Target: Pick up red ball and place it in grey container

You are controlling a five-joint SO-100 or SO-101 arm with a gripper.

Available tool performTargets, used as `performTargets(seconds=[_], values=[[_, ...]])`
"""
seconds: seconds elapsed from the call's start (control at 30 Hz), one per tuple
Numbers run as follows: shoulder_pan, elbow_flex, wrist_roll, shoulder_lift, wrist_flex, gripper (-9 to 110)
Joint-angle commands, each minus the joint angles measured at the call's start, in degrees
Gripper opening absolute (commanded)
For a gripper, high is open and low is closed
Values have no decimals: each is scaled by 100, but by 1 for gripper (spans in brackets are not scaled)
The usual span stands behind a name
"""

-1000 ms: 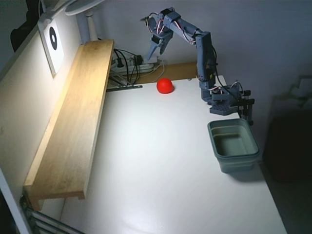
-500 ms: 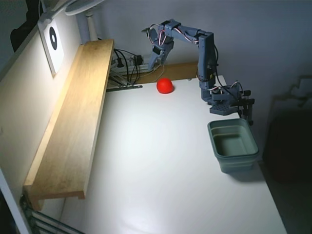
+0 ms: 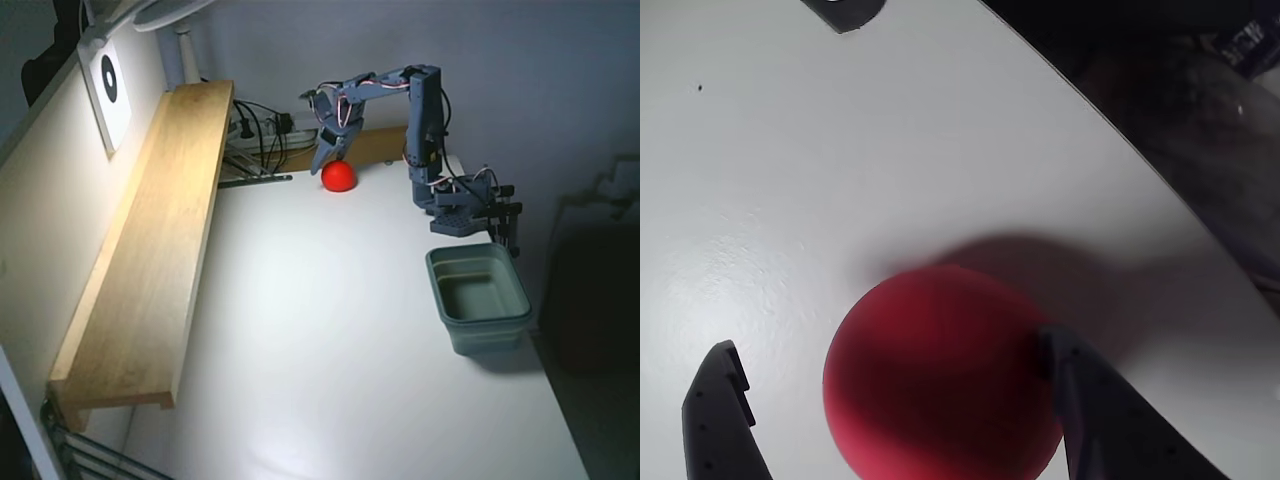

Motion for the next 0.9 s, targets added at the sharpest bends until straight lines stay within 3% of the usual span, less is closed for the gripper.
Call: performTargets(seconds=[0.0,0.2,0.47,0.5,0.87], values=[[62,379,9,-54,-638,38],[62,876,9,-440,-1521,38],[62,881,9,-446,-1531,38],[62,881,9,-446,-1531,23],[62,881,9,-446,-1531,23]])
